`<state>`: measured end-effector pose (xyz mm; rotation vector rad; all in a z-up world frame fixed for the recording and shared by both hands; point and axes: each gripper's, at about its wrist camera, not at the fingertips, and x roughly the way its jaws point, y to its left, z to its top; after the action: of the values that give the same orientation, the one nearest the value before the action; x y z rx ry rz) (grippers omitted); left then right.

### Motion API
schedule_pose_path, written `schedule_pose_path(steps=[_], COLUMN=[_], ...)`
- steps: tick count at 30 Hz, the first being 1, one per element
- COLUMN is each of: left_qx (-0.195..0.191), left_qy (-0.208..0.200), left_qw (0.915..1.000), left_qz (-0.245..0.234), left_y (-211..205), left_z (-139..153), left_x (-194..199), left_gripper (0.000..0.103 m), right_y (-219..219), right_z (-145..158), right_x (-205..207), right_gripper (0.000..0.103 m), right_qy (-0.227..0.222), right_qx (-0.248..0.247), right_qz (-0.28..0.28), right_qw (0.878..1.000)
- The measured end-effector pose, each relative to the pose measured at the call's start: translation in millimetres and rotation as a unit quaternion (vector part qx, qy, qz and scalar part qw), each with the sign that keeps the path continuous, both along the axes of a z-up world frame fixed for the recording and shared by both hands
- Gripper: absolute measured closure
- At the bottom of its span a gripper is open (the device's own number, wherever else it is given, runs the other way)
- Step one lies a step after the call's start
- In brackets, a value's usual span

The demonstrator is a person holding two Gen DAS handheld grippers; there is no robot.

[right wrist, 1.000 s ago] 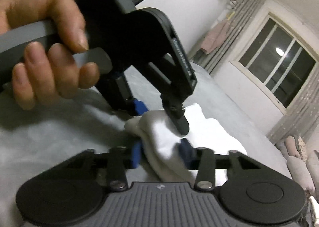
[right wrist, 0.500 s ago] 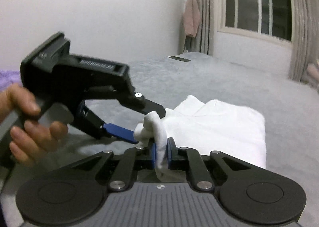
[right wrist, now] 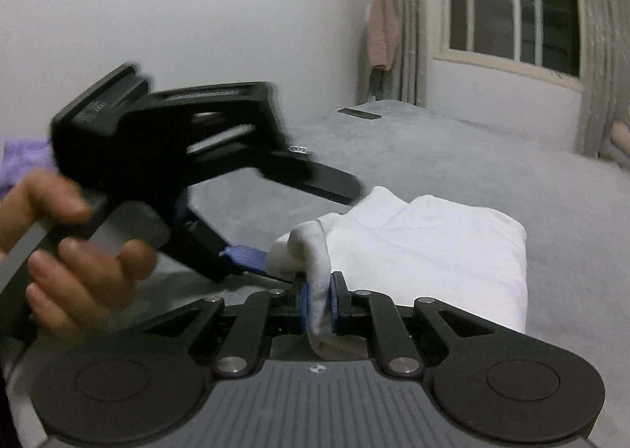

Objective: Fold clothes

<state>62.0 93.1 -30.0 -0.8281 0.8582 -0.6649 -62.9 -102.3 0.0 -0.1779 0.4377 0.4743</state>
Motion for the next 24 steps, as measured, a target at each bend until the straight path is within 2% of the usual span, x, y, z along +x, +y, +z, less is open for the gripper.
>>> schedule_pose_path(steps=[2,3,6,7,9,12,18,21,24], left_qx=[0.009,0.011,0.011,-0.002,-0.031,-0.042,-0.052,-0.051,-0.048], left_qy=[-0.005,-0.007,-0.006,0.0,0.01,0.007,0.027,0.025,0.023], left_qw=[0.9999,0.9999,0.9999,1.0,0.9992,0.9983,0.9982,0.9983,0.9984], left_qz=[0.001,0.002,0.006,0.009,0.023,0.04,0.009,0.01,0.021], left_y=[-4.2,-4.6,-2.1,3.7,18.6,30.9,12.9,0.9,-6.3], left_z=[1.0,0.7,-0.6,-1.0,1.1,4.6,-5.7,-9.5,-13.7], left_x=[1.1,0.7,-0.8,0.0,0.8,1.4,0.5,4.5,10.4], left_gripper=[0.014,0.017,0.038,0.041,0.04,0.026,0.019,0.016,0.016], right_y=[8.4,11.8,18.1,19.6,14.9,3.6,-6.3,-6.5,0.0], right_z=[-0.3,-1.6,-4.4,-2.8,2.5,11.2,13.4,16.1,13.4], right_x=[-4.7,-5.6,-10.7,-14.3,-18.8,-18.7,-17.1,-19.4,-21.0], right_gripper=[0.092,0.092,0.092,0.092,0.092,0.092,0.092,0.092,0.092], right_qy=[-0.018,-0.024,-0.038,-0.041,-0.049,-0.043,-0.009,-0.014,-0.012], right_qx=[-0.03,-0.041,-0.057,-0.054,-0.034,0.006,0.07,0.071,0.052], right_qz=[0.006,0.008,0.012,0.011,0.003,-0.012,-0.024,-0.025,-0.015], right_qw=[0.999,0.999,0.998,0.998,0.998,0.999,0.997,0.997,0.998])
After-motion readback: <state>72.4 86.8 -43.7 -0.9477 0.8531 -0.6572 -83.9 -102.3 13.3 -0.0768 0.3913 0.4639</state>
